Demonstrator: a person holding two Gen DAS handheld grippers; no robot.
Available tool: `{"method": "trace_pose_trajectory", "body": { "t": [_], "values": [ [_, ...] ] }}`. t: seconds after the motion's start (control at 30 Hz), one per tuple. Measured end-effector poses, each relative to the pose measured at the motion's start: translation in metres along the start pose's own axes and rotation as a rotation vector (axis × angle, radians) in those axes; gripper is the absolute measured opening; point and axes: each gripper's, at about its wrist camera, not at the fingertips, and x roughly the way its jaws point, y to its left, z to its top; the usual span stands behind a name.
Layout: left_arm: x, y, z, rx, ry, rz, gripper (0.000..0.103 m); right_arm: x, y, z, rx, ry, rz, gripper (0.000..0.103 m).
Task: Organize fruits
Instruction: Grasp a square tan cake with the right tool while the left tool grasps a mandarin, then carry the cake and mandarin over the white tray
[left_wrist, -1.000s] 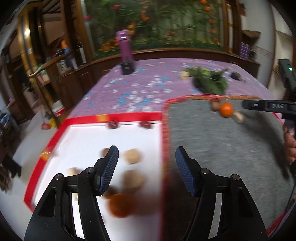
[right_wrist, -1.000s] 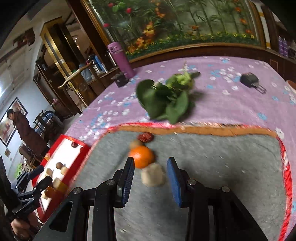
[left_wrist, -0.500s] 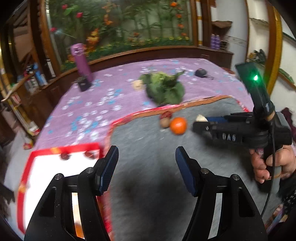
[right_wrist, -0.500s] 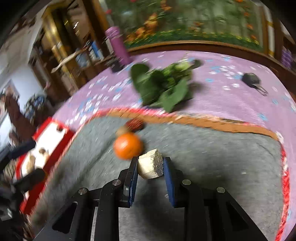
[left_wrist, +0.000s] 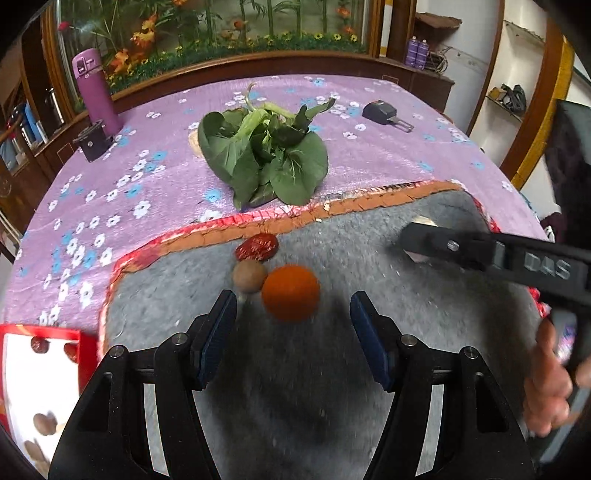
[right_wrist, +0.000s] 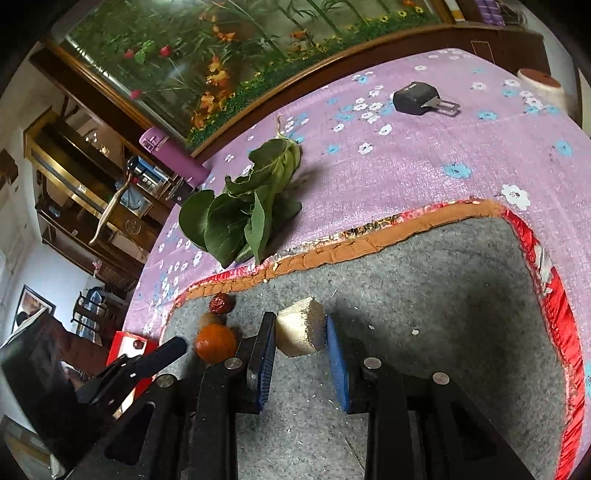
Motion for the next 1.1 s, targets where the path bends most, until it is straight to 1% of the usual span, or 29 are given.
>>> {"method": "trace_pose_trajectory", "body": {
  "t": [0.07, 0.13, 0.17, 0.2, 0.4, 0.53, 0.63, 0.9, 1.1],
  "values": [
    [0.006, -0.001, 0.003, 0.0, 0.009, -0.01, 0.062, -0.002, 0.001, 0.002, 0.001, -0.007, 0.006, 0.027],
    [0.012, -0.003, 0.005, 0.0, 0.009, -0.004, 0.051, -0.004, 0.001, 0.003, 0.0, -0.014, 0.013, 0.027],
    [0.016, -0.003, 0.006, -0.002, 0.017, -0.009, 0.036, -0.004, 0.002, 0.003, -0.001, -0.016, 0.016, 0.027],
    [0.017, -0.003, 0.006, -0.005, 0.021, -0.016, 0.034, -0.004, 0.001, 0.003, -0.001, -0.017, 0.017, 0.027],
    [0.009, -0.001, -0.003, -0.022, -0.013, -0.024, 0.034, -0.003, 0.001, 0.003, 0.001, -0.014, 0.031, 0.027],
    [-0.012, 0.002, -0.012, -0.032, -0.054, -0.009, 0.034, -0.004, 0.004, 0.003, -0.017, -0.024, 0.054, 0.027],
    [-0.032, 0.007, -0.022, -0.046, -0.084, 0.005, 0.034, -0.005, 0.012, 0.0, -0.056, -0.04, 0.064, 0.027],
    [-0.084, 0.015, -0.056, -0.045, -0.182, 0.104, 0.034, -0.005, 0.04, -0.014, -0.186, -0.075, 0.067, 0.027],
    [-0.107, 0.027, -0.07, -0.061, -0.232, 0.173, 0.034, -0.008, 0.057, -0.025, -0.28, -0.125, 0.064, 0.027]
  ]
}}
